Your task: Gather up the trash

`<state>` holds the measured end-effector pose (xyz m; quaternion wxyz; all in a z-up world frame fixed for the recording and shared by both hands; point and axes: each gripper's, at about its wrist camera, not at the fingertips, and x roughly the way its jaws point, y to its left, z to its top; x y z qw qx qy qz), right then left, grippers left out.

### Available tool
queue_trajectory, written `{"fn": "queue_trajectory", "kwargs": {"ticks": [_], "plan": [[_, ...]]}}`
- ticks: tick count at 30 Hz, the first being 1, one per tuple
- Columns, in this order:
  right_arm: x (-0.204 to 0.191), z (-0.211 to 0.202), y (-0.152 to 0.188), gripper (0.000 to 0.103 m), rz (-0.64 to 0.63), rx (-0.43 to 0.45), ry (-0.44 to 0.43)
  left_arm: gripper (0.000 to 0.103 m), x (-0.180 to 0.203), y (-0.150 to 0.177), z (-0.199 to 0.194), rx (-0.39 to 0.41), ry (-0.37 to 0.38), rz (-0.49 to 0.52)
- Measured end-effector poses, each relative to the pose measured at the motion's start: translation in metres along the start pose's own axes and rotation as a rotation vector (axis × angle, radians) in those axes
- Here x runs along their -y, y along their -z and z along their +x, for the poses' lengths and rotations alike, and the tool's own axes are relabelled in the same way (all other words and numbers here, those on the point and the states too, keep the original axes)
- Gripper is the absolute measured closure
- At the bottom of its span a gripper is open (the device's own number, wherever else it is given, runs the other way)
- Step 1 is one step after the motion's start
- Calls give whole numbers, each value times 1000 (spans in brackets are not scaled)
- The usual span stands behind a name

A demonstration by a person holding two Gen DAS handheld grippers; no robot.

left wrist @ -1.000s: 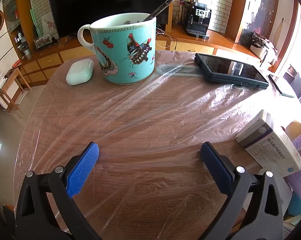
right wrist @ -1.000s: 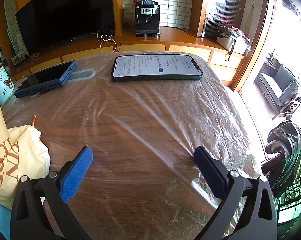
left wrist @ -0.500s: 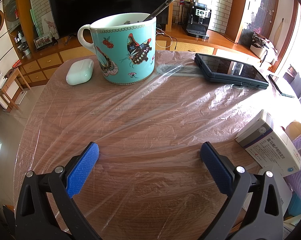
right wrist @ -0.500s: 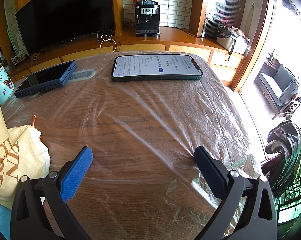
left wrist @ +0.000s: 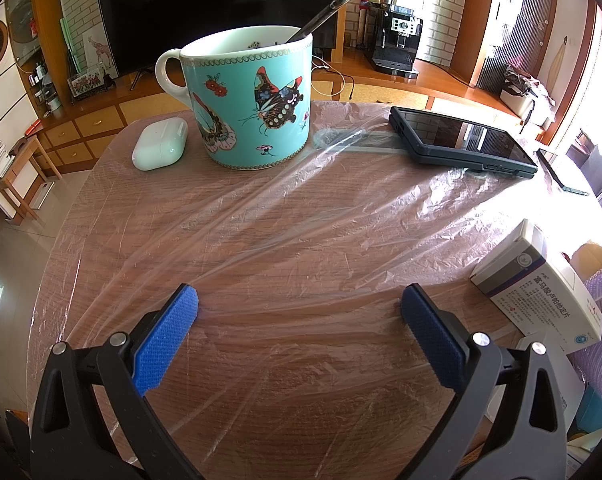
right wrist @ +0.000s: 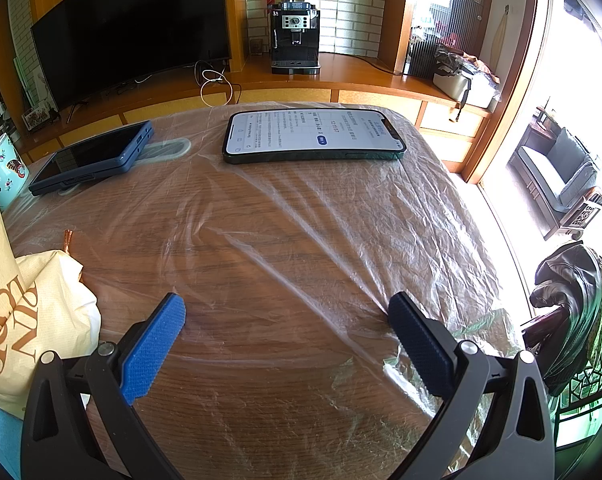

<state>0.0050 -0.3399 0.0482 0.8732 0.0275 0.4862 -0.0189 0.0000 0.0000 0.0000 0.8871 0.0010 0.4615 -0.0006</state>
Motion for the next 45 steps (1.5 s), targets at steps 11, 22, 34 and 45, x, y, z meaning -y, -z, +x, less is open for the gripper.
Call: {"fn": "queue_trajectory", "kwargs": {"ticks": [11, 22, 34, 45], "plan": [[0, 0, 0, 4, 0, 0, 0, 1, 0, 0, 0, 0, 0, 0], [0, 0, 0, 4, 0, 0, 0, 1, 0, 0, 0, 0, 0, 0], [0, 0, -2, 4, -1, 0, 0, 1, 0, 0, 0, 0, 1, 0], [40, -48, -1, 4, 72, 113, 56, 2, -22, 2, -12, 7, -2, -48]]}}
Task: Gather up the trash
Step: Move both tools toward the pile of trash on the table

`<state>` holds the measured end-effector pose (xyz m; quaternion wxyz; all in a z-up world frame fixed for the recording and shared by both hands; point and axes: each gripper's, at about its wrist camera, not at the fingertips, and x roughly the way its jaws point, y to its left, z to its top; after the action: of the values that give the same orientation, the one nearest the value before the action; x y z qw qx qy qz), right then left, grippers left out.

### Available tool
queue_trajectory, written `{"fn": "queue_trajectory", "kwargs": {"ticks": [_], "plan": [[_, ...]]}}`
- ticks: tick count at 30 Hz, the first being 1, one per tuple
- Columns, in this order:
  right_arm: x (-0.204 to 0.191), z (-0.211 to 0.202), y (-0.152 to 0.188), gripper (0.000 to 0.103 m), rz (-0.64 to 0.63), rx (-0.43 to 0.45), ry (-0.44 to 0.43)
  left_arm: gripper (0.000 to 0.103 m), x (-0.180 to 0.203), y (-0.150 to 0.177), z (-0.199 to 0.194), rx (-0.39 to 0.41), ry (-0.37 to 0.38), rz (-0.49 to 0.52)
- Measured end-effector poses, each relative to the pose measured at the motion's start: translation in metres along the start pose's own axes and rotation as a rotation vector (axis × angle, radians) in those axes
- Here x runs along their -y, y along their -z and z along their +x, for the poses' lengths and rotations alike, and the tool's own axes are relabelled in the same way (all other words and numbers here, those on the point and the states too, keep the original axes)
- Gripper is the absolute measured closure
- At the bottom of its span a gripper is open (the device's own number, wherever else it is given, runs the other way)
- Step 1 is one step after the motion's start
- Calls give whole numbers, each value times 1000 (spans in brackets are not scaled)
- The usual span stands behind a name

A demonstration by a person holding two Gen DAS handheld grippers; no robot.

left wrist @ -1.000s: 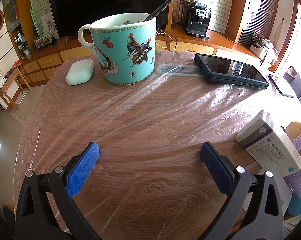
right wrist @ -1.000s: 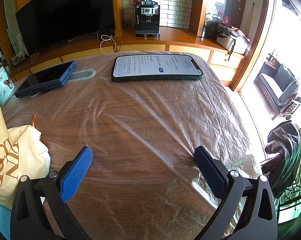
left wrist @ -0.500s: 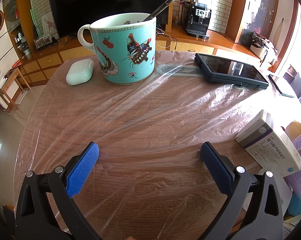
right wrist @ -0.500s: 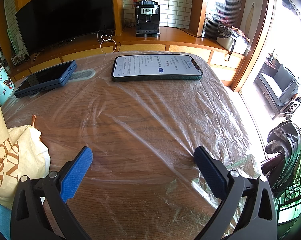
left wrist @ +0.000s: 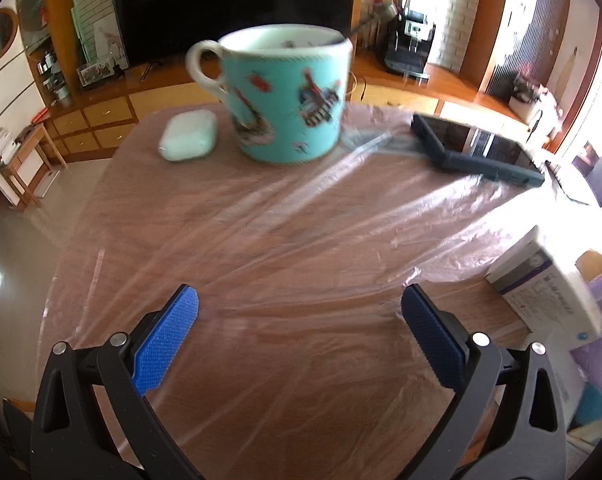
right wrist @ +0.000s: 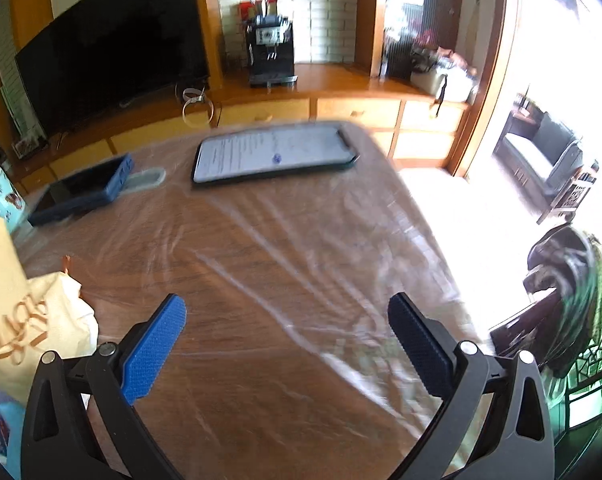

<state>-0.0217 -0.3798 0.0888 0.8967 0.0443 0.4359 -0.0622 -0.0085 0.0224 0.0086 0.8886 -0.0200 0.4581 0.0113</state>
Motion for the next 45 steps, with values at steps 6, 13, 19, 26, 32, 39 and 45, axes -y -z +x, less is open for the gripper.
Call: {"fn": "queue_trajectory", "kwargs": {"ticks": [6, 13, 19, 26, 32, 39, 45], "plan": [[-8, -78, 16, 4, -93, 64, -213, 2, 16, -8, -71, 115, 133, 93], [-58, -105, 11, 4, -199, 105, -278, 1, 91, 34, -145, 161, 373, 313], [-101, -73, -10, 4, -274, 46, -291, 1, 153, 93, -183, 114, 577, 407], [-122, -40, -24, 4, -334, -50, -310, 2, 194, 115, -130, -144, 721, 164], [-121, -28, -26, 4, -324, -78, -325, 2, 198, 104, -88, -171, 627, 27], [-132, -26, -28, 4, -383, -66, -291, 2, 215, 96, -60, -181, 513, 40], [-130, -13, -28, 4, -371, -87, -230, 2, 230, 96, -50, -178, 495, 60]]}}
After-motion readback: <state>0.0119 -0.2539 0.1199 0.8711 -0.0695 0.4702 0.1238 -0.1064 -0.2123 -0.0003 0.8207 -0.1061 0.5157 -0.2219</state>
